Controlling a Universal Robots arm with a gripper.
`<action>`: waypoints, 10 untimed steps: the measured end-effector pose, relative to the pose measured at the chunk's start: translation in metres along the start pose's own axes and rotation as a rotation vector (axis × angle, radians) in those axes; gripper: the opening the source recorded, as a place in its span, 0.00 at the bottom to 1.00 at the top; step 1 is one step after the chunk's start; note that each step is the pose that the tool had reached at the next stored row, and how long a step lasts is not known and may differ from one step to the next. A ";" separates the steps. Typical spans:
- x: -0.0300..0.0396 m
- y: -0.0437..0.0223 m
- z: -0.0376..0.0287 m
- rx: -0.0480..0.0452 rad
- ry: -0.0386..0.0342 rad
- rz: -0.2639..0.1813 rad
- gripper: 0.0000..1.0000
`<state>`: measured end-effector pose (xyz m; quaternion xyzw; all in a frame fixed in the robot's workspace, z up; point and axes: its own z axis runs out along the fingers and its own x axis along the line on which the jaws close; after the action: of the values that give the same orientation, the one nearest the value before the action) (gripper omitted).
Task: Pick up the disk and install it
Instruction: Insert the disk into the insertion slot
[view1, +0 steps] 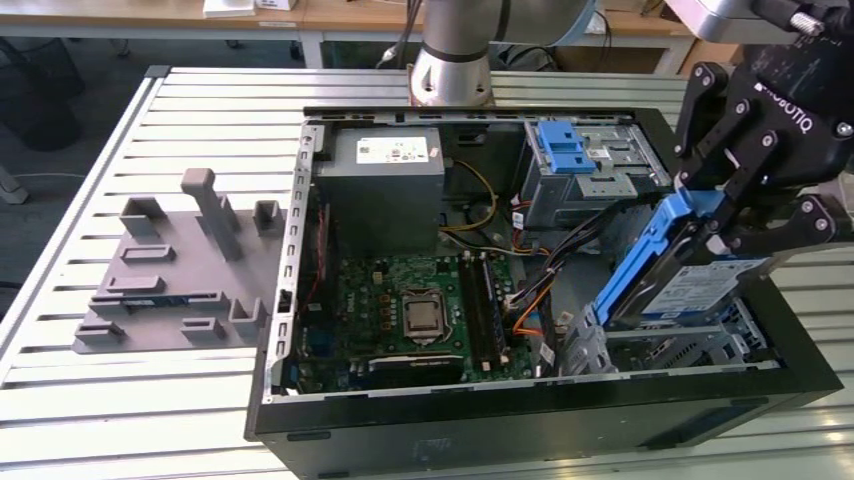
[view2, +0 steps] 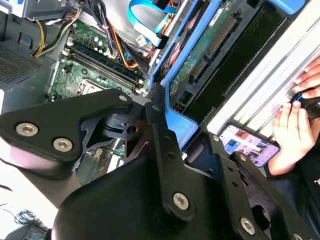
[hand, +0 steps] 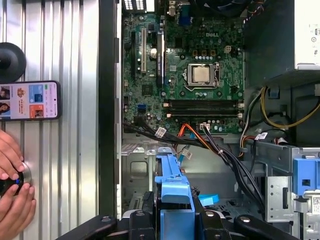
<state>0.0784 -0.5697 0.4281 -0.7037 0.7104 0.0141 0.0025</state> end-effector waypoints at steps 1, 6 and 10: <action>0.0000 0.0000 0.0011 0.0000 0.0001 0.000 0.36; 0.0001 -0.0001 0.0041 0.0000 0.0002 0.000 0.36; 0.0001 -0.0001 0.0041 0.0001 0.0004 0.000 0.36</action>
<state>0.0784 -0.5697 0.4240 -0.7037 0.7104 0.0139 0.0024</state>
